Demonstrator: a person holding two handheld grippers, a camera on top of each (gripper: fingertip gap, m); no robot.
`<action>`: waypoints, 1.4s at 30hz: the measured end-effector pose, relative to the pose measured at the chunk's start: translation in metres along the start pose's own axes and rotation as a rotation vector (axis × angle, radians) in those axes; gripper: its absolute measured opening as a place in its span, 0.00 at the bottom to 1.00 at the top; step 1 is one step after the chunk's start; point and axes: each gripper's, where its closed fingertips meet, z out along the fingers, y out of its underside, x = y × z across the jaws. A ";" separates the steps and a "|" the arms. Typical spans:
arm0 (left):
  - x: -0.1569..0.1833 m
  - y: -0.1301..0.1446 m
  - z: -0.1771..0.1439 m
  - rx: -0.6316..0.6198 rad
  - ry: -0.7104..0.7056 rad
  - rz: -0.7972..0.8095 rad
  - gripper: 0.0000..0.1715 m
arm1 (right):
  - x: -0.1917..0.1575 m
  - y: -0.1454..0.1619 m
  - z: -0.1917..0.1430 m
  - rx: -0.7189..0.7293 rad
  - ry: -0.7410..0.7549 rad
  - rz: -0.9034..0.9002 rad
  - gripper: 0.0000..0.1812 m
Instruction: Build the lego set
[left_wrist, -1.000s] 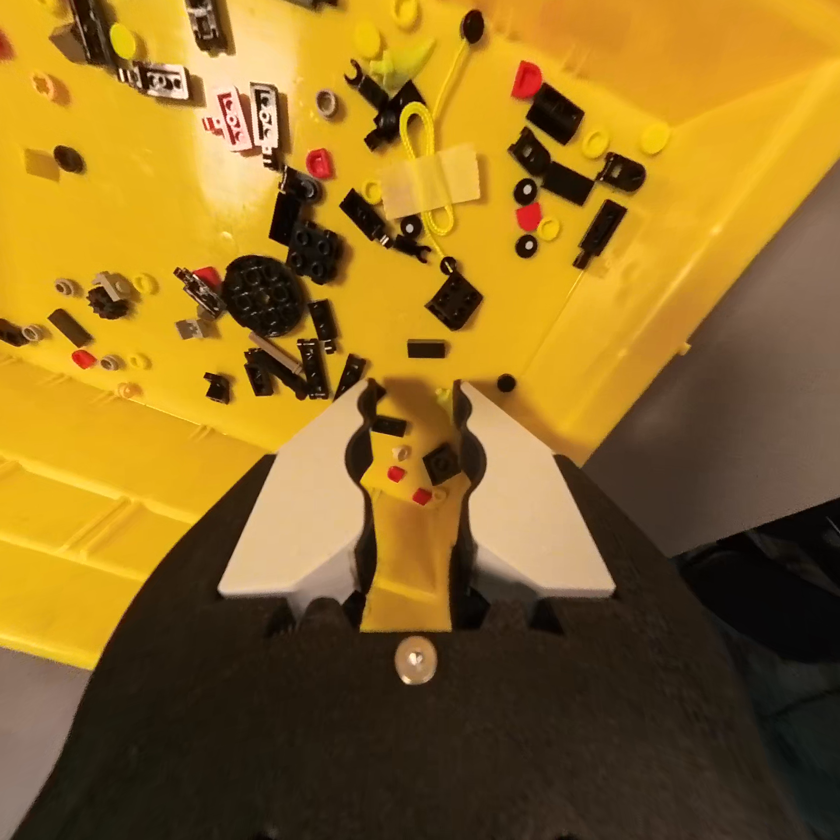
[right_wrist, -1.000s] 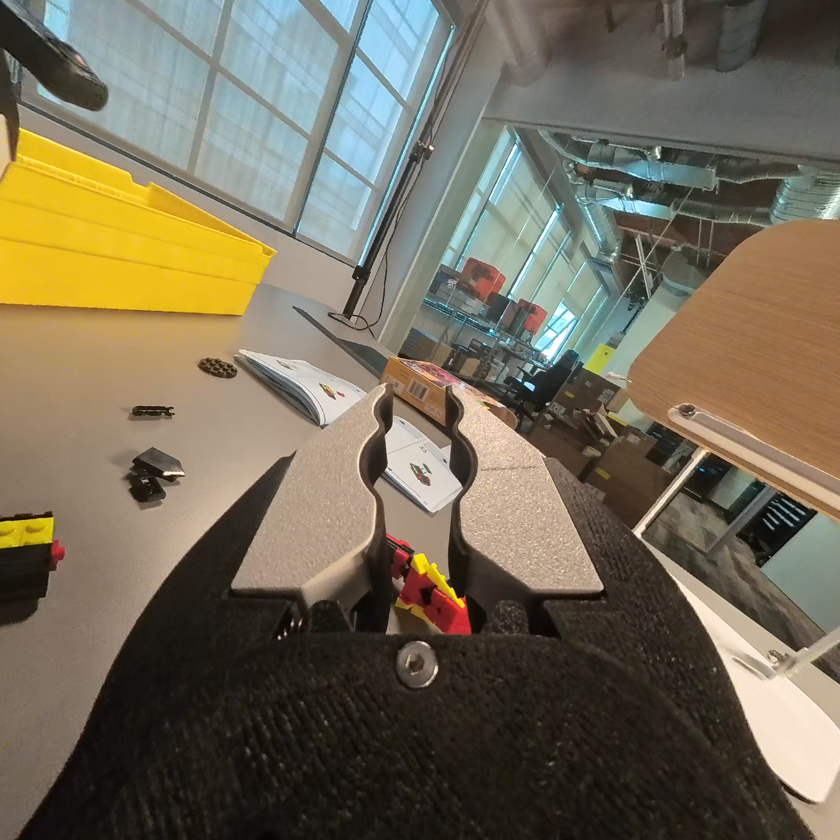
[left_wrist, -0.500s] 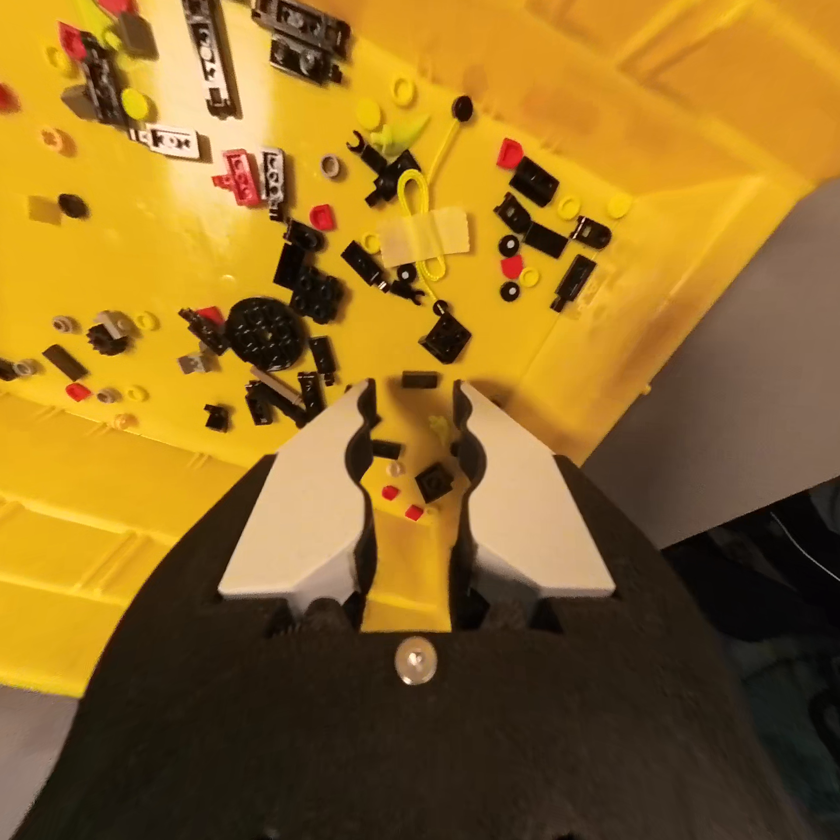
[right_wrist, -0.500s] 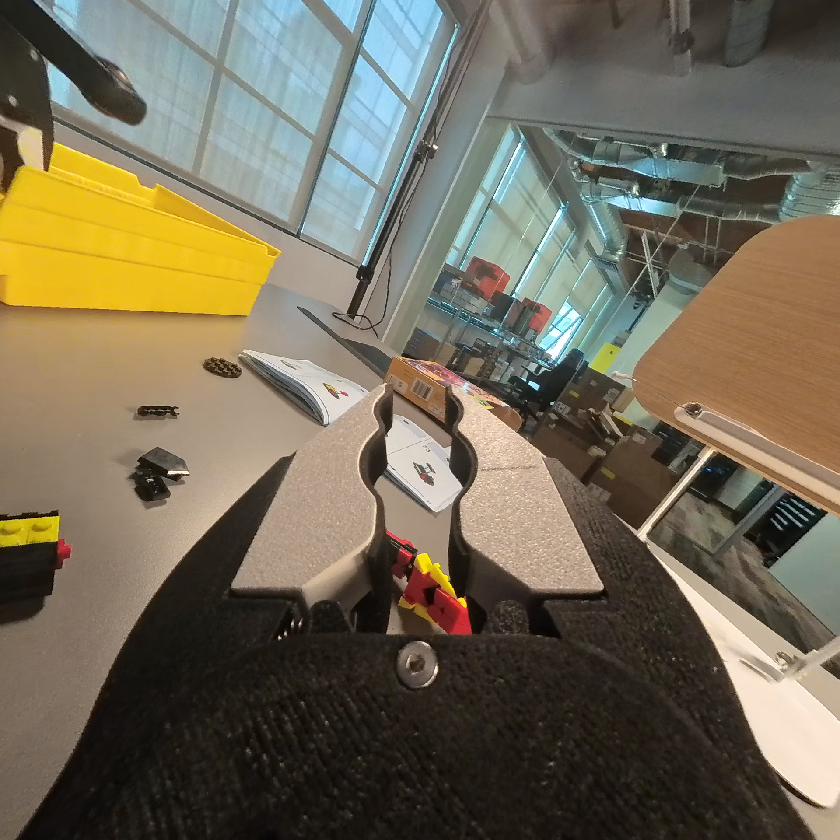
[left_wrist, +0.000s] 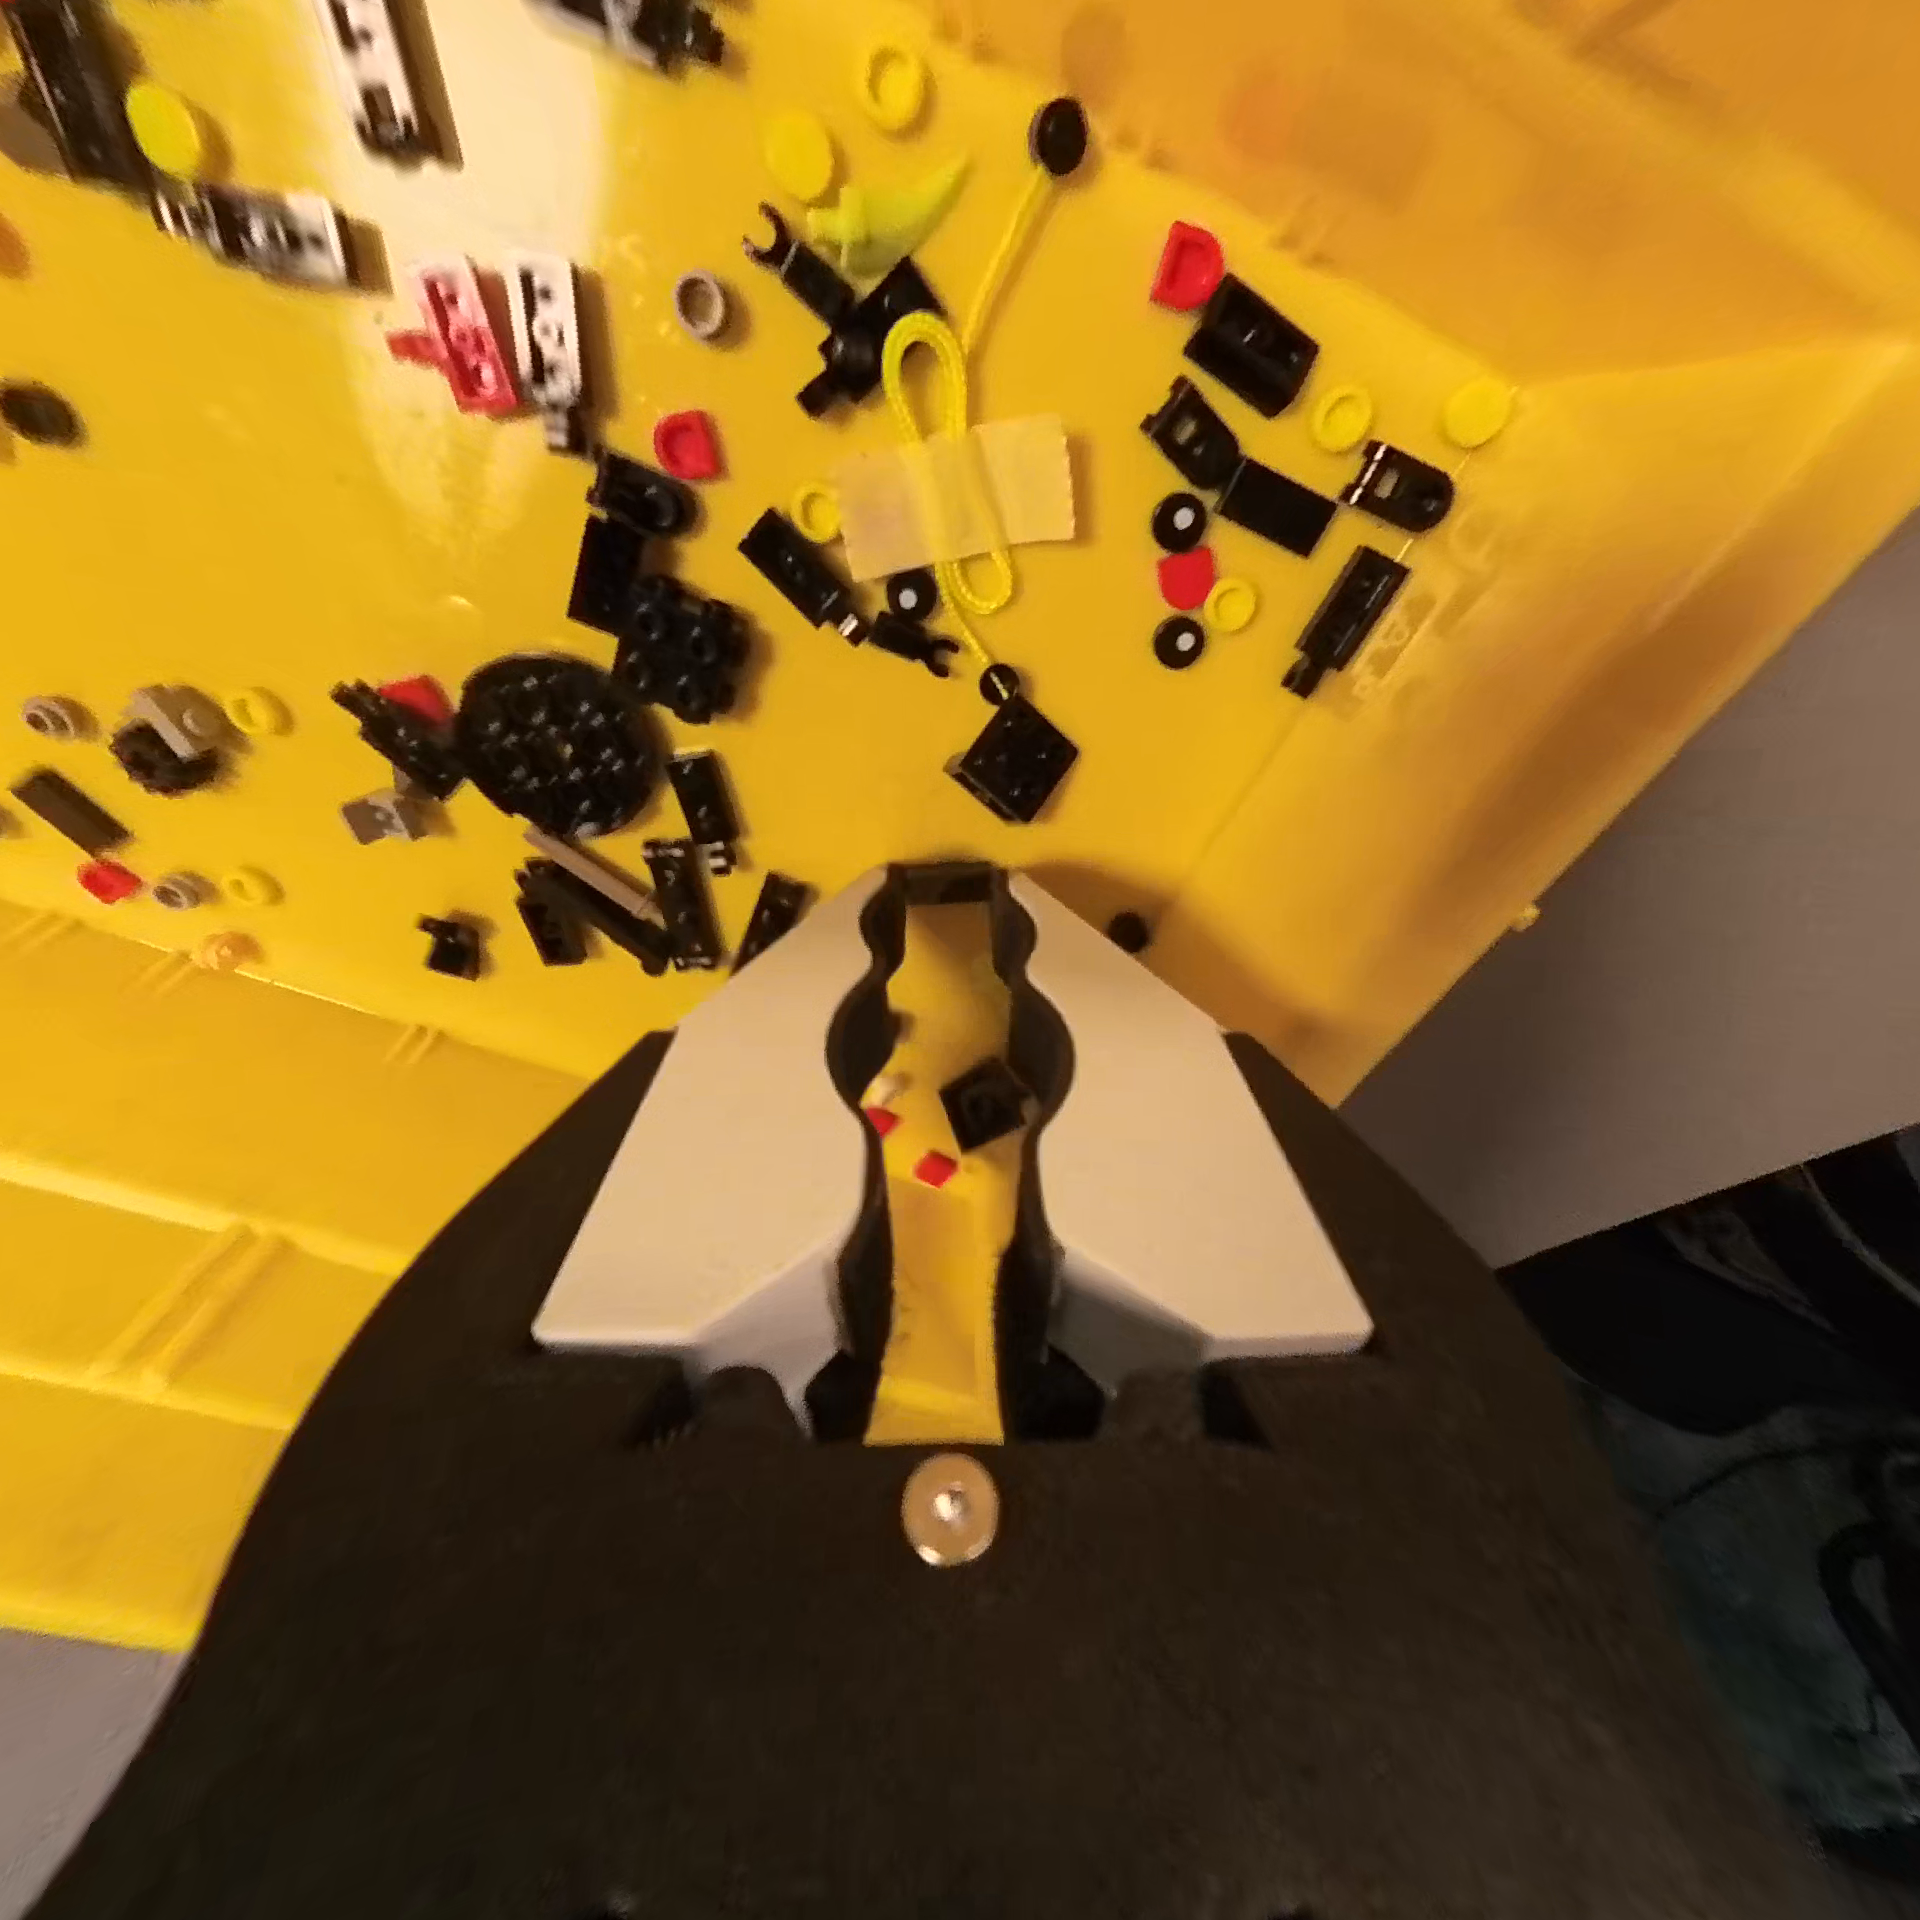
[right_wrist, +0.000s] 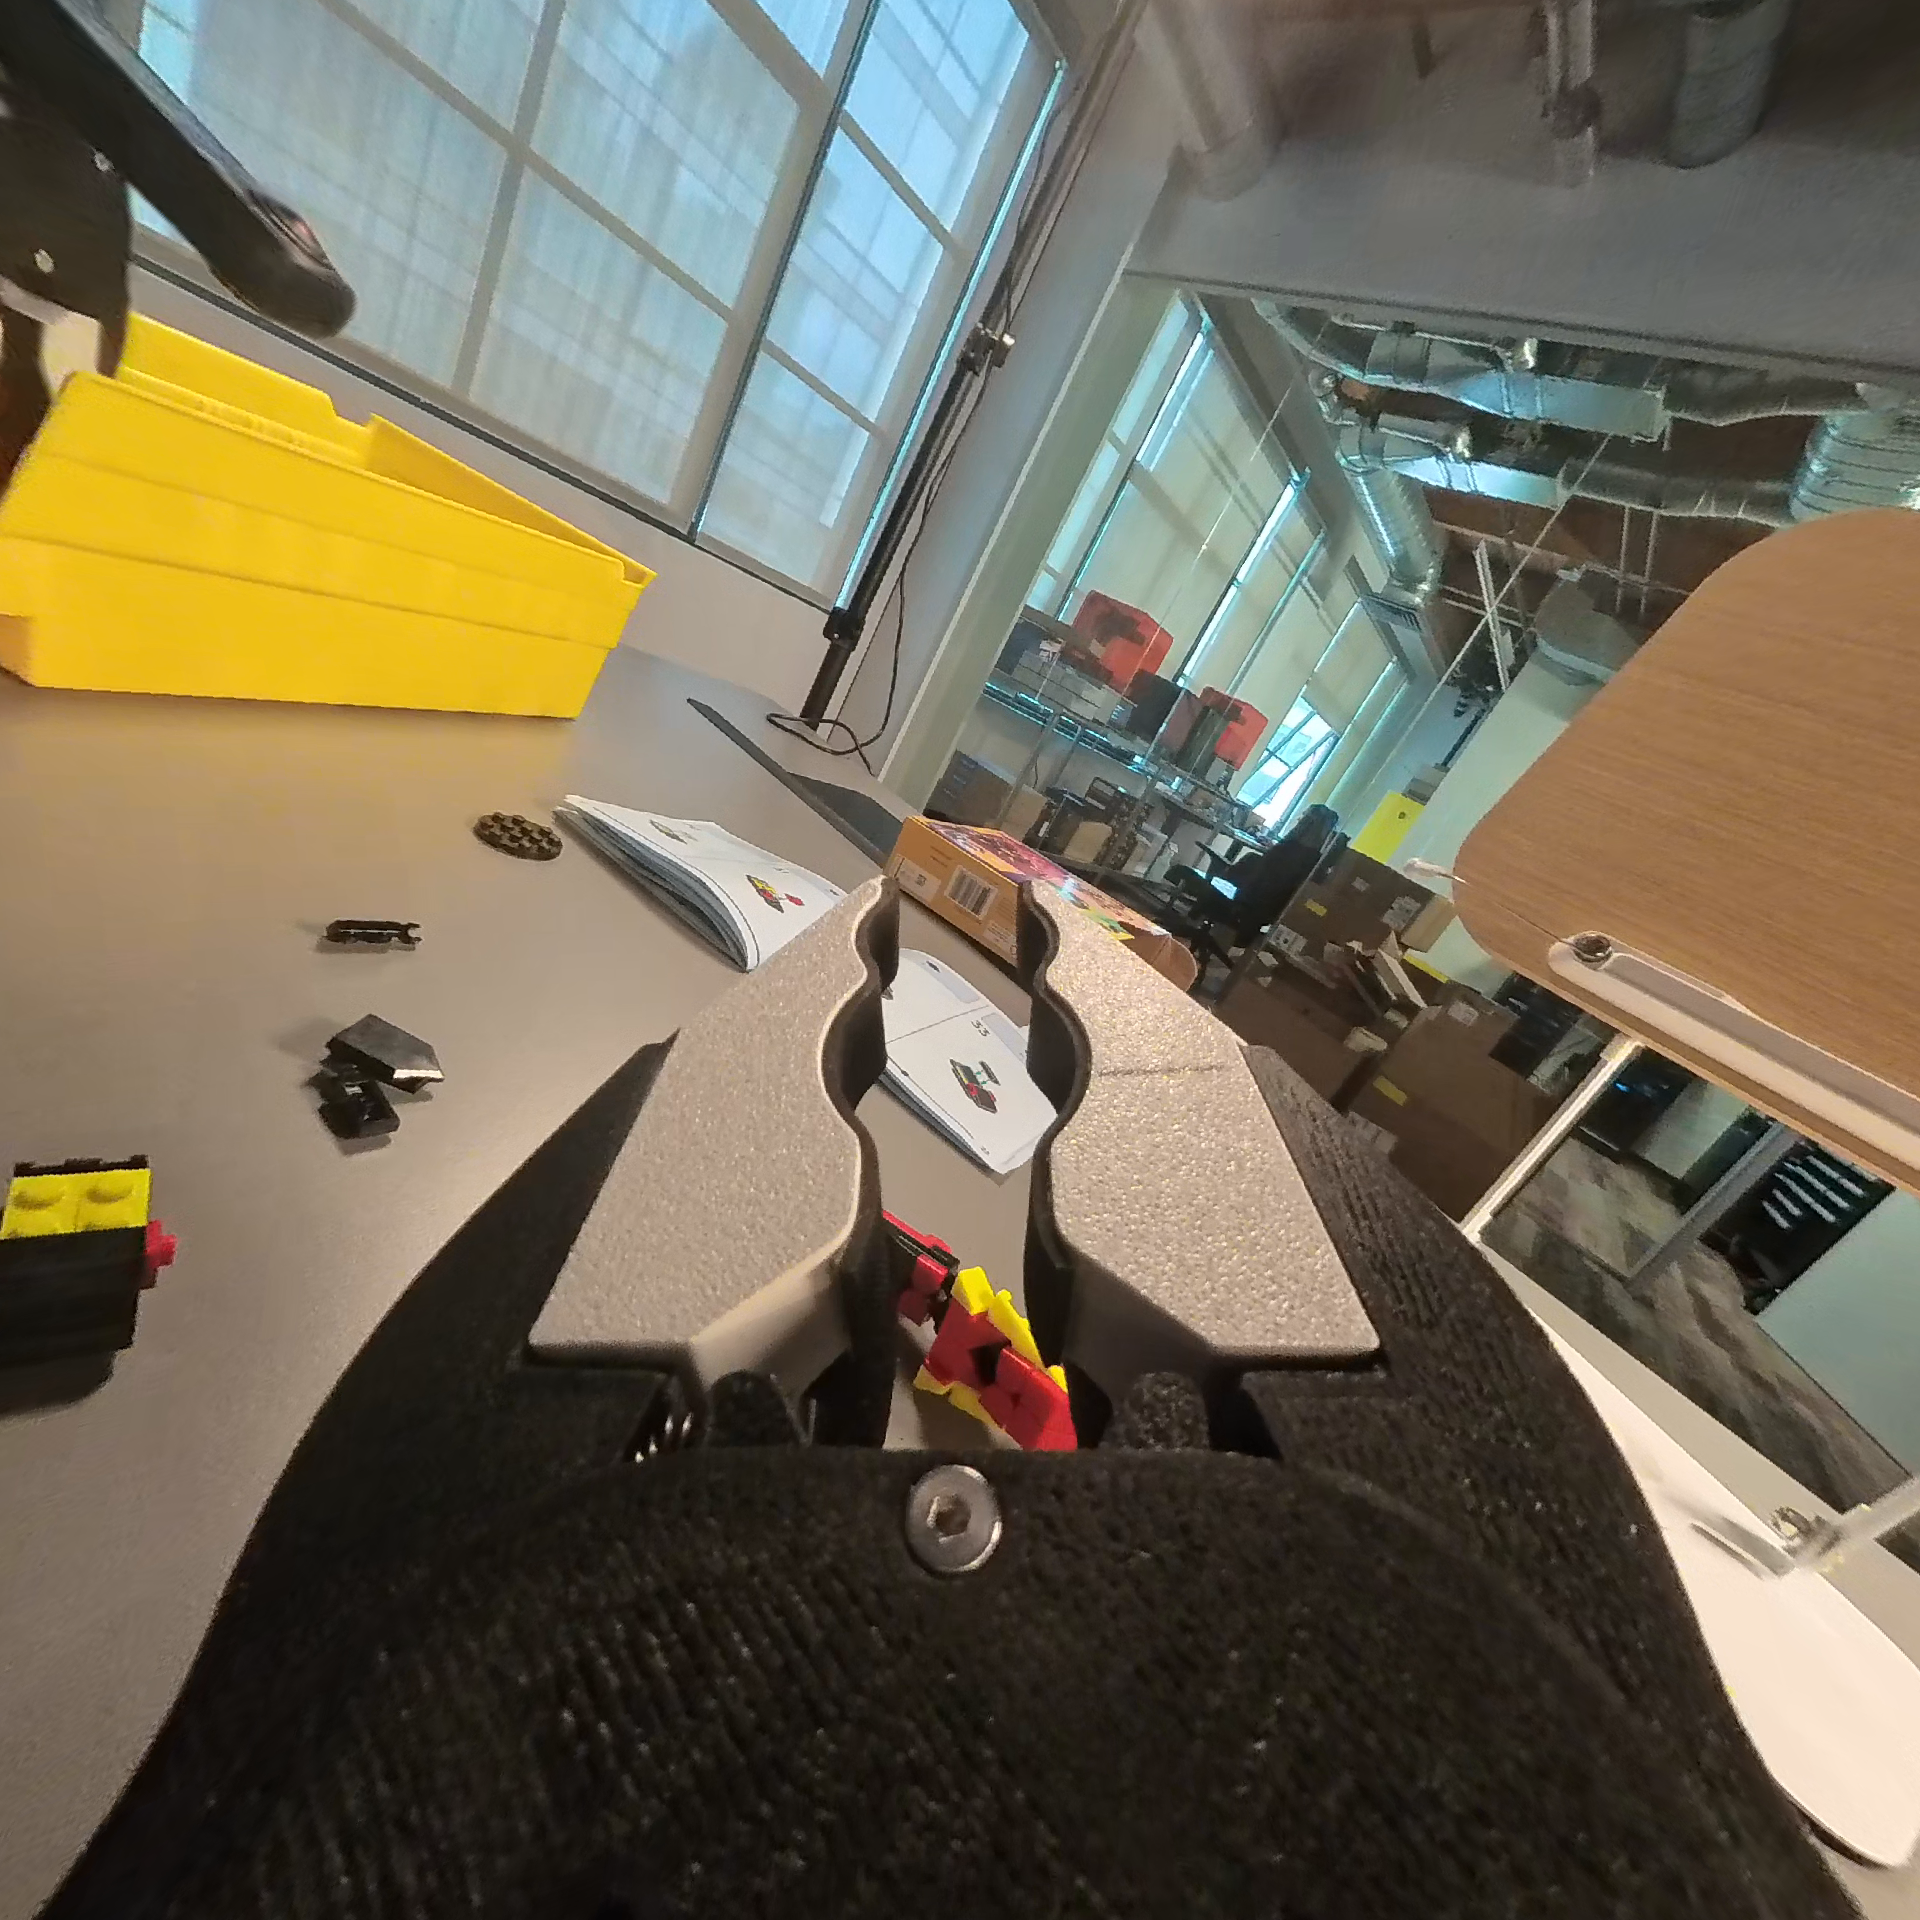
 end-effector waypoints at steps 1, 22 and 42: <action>0.001 0.003 -0.001 -0.015 0.020 -0.050 0.09 | 0.000 0.000 0.000 0.000 -0.001 -0.001 0.11; 0.235 -0.159 -0.035 0.800 0.208 0.113 0.09 | -0.008 0.000 0.000 0.001 -0.042 -0.022 0.10; 0.218 -0.157 -0.030 0.798 0.117 0.094 0.15 | -0.015 -0.003 -0.002 0.014 -0.073 -0.054 0.10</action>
